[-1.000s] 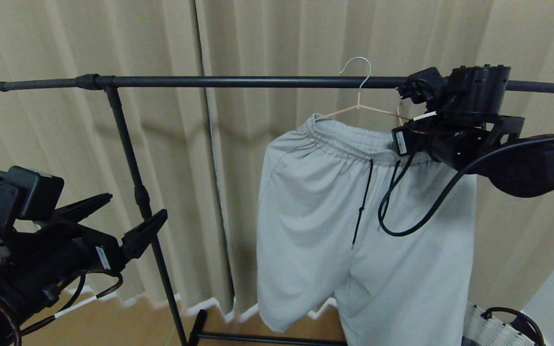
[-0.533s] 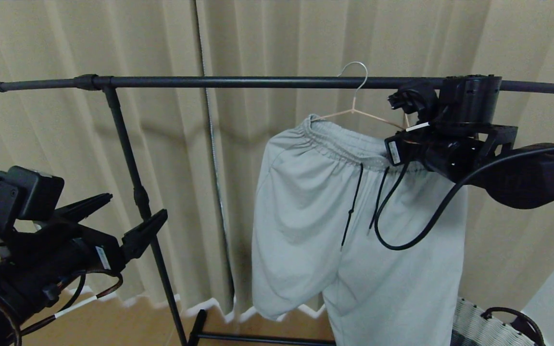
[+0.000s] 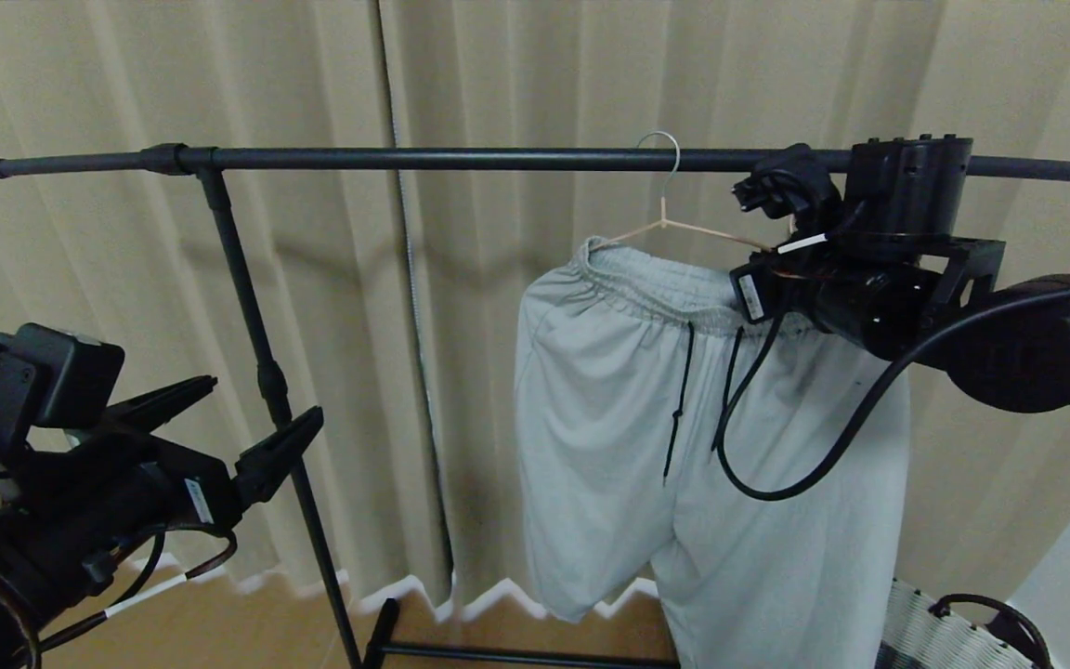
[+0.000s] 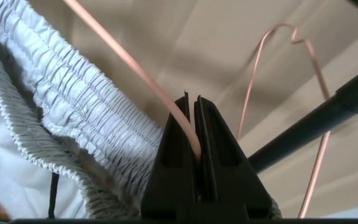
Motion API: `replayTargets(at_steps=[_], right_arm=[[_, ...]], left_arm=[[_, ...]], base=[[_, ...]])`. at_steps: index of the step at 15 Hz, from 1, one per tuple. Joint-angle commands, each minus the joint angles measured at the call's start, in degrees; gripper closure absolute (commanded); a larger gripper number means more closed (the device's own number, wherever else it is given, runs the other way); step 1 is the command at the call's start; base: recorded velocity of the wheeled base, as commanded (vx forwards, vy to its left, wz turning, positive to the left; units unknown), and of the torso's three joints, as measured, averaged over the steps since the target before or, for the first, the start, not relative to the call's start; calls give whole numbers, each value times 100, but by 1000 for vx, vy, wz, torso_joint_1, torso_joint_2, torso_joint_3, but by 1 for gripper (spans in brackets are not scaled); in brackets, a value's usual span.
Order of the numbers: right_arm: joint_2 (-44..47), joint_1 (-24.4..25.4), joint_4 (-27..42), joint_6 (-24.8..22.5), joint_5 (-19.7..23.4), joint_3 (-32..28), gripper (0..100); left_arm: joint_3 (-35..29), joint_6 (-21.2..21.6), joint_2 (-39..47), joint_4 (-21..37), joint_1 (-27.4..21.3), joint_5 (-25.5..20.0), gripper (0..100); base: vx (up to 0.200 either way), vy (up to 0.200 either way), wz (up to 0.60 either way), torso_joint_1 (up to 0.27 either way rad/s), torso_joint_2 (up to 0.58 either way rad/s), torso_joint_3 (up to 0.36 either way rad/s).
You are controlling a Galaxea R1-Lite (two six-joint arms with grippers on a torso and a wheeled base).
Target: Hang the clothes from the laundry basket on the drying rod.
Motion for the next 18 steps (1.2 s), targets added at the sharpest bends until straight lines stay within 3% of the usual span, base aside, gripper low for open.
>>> replayTargets(at_steps=[1, 5, 6, 11, 14, 18], right_arm=[[-26, 81, -8, -6, 0, 103, 100], [-35, 98, 1, -6, 8, 129, 100], [-61, 98, -17, -6, 8, 199, 0], [-272, 98, -228, 161, 105, 516, 0], [-281, 98, -1107, 328, 421, 832, 0], [-421, 98, -1493, 319, 773, 1140, 0]], left_arm=[[4, -1, 7, -2, 0, 4, 0], [12, 8, -2, -2, 0, 4, 0], [12, 8, -2, -2, 0, 4, 0], [4, 8, -2, -2, 18, 4, 0], [-14, -1, -2, -2, 36, 4, 0], [-14, -9, -11, -2, 44, 13, 0]], base=[[0, 0, 0, 0, 0, 0], [0, 0, 0, 0, 0, 0], [0, 0, 0, 0, 0, 0], [0, 0, 0, 0, 0, 0], [0, 0, 0, 0, 0, 0], [0, 0, 0, 0, 0, 0]])
